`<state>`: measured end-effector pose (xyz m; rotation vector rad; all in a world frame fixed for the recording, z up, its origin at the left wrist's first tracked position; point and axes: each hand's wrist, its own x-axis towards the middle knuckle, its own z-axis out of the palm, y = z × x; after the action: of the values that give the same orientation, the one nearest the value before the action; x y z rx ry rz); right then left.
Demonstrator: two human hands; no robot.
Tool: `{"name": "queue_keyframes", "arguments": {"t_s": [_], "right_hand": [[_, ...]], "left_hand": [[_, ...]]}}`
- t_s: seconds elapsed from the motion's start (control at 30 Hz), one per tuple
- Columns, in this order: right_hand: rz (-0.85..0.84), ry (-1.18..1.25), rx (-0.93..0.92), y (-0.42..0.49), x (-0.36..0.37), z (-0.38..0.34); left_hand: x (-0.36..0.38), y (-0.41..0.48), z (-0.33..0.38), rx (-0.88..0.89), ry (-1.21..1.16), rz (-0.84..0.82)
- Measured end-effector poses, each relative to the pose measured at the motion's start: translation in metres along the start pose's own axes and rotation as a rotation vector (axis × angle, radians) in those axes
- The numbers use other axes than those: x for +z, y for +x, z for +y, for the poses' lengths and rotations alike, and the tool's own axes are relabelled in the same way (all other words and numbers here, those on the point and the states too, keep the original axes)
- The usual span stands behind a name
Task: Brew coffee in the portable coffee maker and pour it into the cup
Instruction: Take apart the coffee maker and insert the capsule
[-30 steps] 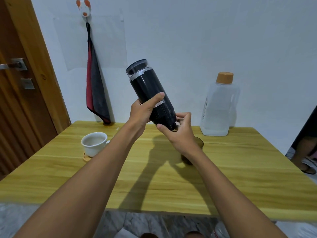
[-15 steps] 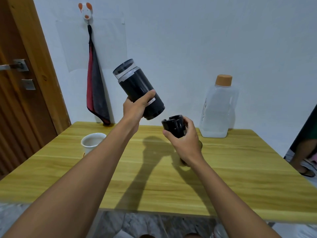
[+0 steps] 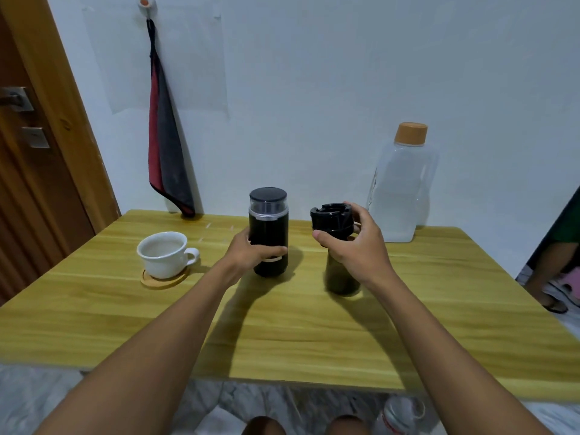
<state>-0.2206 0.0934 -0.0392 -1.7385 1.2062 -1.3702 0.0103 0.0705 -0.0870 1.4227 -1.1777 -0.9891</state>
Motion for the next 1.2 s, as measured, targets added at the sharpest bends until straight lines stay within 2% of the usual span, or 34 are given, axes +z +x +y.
{"name": "queue_keyframes", "arguments": {"t_s": [0.53,0.6,0.67,0.77,0.83,0.9,0.97,1.03,1.07,1.13,1.2], "right_hand": [[-0.018,-0.044,-0.003,-0.007,0.011,0.0],[0.006,-0.065,-0.011,-0.011,0.013,0.0],[0.018,-0.093,-0.012,-0.016,0.016,0.0],[0.029,-0.108,-0.025,-0.024,0.019,0.001],[0.024,-0.083,-0.027,-0.03,0.022,0.002],[0.022,-0.067,-0.037,-0.034,0.026,0.004],[0.031,-0.08,-0.05,-0.037,0.03,0.004],[0.037,-0.093,-0.047,-0.038,0.033,0.003],[0.04,-0.095,-0.051,-0.039,0.034,0.003],[0.039,-0.094,-0.069,-0.039,0.037,0.003],[0.023,-0.083,-0.092,-0.04,0.037,0.003]], "left_hand": [[-0.007,0.003,-0.017,0.018,0.121,-0.098],[-0.008,-0.002,-0.014,0.032,0.167,-0.054],[-0.008,-0.012,-0.012,0.135,0.262,0.135],[-0.007,-0.035,-0.004,0.555,0.359,0.456],[-0.006,-0.05,0.006,0.781,0.357,0.499],[-0.002,-0.062,0.022,0.775,0.267,0.359],[0.004,-0.073,0.042,0.537,0.151,0.075],[0.008,-0.076,0.055,0.291,0.155,-0.198],[0.008,-0.077,0.057,0.237,0.18,-0.283],[0.01,-0.077,0.056,0.204,0.164,-0.345],[0.012,-0.078,0.054,0.198,0.093,-0.317]]}}
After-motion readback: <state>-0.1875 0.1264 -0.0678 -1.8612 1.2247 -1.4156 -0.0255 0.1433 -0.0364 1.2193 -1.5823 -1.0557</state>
